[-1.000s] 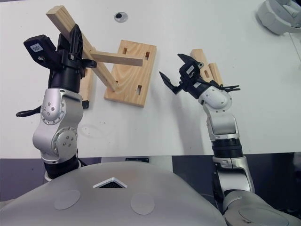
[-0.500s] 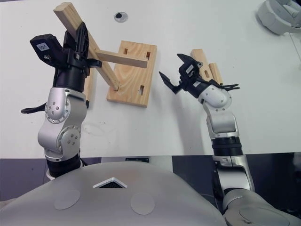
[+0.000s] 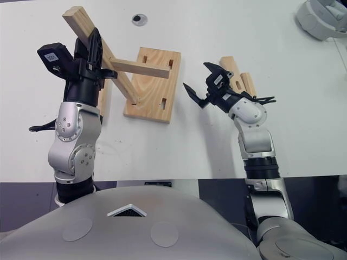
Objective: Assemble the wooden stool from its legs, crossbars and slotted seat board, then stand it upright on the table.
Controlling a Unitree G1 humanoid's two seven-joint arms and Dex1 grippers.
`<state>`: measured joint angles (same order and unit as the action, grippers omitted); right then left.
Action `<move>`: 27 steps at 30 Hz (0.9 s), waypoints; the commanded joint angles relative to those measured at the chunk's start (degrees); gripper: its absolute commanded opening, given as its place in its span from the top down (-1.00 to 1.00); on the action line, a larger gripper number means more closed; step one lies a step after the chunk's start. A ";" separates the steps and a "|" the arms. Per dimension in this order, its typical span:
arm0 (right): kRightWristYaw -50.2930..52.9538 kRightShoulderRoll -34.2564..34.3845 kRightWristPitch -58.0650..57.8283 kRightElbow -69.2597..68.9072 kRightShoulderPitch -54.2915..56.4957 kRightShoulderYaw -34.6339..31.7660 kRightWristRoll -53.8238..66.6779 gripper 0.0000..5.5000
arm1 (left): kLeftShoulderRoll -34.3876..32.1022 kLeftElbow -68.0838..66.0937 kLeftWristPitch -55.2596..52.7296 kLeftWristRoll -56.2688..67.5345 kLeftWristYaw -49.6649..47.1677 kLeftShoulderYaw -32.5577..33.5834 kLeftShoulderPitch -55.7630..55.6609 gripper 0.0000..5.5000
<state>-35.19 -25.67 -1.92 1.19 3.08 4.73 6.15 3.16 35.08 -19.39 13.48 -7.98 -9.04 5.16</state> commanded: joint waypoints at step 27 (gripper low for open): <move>-3.32 -3.59 1.74 5.58 3.49 -0.60 -1.97 -0.63 | -5.76 -6.36 -1.25 -14.55 3.14 -13.17 15.99 0.63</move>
<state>-39.12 -29.30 -0.77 6.00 4.81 4.56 4.63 0.11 34.79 -8.13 0.89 -6.44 -20.03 17.21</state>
